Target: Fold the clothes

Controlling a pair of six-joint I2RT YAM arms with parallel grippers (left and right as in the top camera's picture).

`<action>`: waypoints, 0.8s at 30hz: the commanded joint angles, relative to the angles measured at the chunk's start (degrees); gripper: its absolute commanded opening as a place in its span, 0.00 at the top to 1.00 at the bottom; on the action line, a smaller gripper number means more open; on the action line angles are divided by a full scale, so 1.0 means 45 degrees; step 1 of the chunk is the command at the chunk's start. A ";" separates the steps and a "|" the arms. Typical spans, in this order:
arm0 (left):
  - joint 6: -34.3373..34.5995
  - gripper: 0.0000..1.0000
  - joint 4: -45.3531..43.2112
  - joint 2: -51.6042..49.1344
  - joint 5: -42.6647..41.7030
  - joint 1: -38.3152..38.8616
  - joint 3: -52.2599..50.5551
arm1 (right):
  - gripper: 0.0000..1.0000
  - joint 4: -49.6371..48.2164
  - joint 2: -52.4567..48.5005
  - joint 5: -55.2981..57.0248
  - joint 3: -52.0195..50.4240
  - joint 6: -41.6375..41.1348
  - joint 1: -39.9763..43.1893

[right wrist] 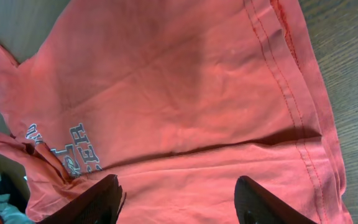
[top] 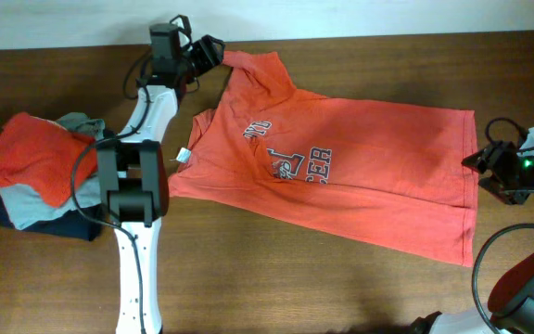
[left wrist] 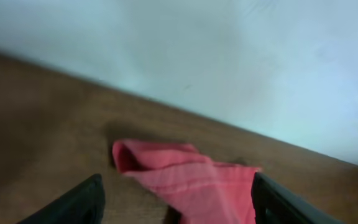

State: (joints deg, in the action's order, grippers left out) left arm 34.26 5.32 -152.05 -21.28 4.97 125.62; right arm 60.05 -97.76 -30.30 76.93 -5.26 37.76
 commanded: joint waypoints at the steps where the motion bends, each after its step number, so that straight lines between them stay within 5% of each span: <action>1: 0.0515 0.25 -0.0097 -0.0525 0.0675 0.0384 0.0277 | 0.36 0.0131 0.0170 0.0141 0.0112 0.0228 -0.0053; 8: 0.0476 0.31 -0.0136 -0.1083 0.0801 0.0525 0.0277 | 0.36 0.0447 0.0170 0.0588 0.0112 0.0461 -0.0053; 11: 0.0471 0.59 -0.0272 -0.1146 0.1559 0.0593 0.0277 | 0.36 0.0573 0.0170 0.0607 0.0112 0.0461 -0.0053; 17: 0.0073 0.97 -0.0971 -0.1141 0.1064 0.0568 0.0355 | 0.37 0.0670 0.0170 0.0602 0.0112 0.0461 -0.0053; 20: -0.0631 1.00 -0.0529 -0.1137 -0.0112 0.0325 0.1025 | 0.37 0.0670 0.0170 0.0607 0.0112 0.0461 -0.0053; 24: -0.1787 1.00 0.3045 -0.1137 -0.1083 -0.0097 0.3701 | 0.37 0.0510 0.0170 0.0602 0.0112 0.0457 -0.0053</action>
State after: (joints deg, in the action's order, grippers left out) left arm 32.58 13.04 -156.29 -20.86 6.50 133.51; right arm 62.78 -97.76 -28.12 76.93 -3.99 37.76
